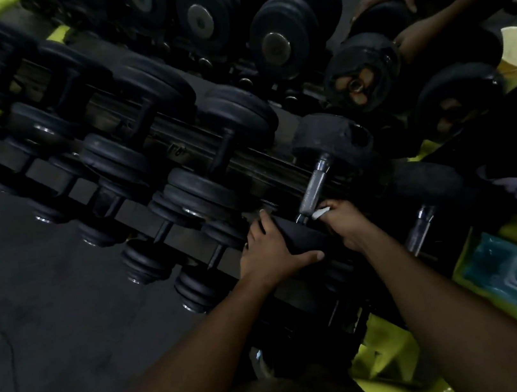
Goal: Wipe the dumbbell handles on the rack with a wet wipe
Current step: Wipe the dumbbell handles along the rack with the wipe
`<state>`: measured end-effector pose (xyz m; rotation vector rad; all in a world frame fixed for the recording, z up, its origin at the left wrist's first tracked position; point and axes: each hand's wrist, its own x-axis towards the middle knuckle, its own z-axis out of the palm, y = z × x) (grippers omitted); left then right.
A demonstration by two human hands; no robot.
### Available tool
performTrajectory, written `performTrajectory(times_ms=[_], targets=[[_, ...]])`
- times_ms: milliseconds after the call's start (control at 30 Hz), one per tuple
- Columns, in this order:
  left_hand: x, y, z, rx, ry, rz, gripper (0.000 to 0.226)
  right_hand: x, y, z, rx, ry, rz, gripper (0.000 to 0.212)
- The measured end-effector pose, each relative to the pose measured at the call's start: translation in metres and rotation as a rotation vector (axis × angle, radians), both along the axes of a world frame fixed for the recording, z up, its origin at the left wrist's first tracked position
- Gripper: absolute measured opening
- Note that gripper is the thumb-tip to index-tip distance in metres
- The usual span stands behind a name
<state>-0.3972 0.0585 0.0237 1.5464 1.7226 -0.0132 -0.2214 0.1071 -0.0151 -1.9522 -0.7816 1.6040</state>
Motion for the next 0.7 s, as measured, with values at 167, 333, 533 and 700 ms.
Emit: performTrajectory(times_ms=[167, 333, 533, 700], targets=[[0.001, 0.0, 0.001, -0.008, 0.01, 0.003, 0.153, -0.003, 0.015, 0.005, -0.083, 0.17, -0.261, 0.015], [0.001, 0.001, 0.001, -0.009, 0.012, -0.002, 0.153, 0.002, 0.02, 0.004, -0.067, 0.375, -0.485, 0.018], [0.0, 0.001, 0.0, 0.0, 0.01, -0.003, 0.152, -0.004, 0.008, 0.01, -0.109, 0.151, -0.004, 0.029], [0.0, 0.001, -0.003, 0.005, 0.013, -0.003, 0.153, -0.001, 0.019, 0.002, -0.08, 0.214, -0.195, 0.034]])
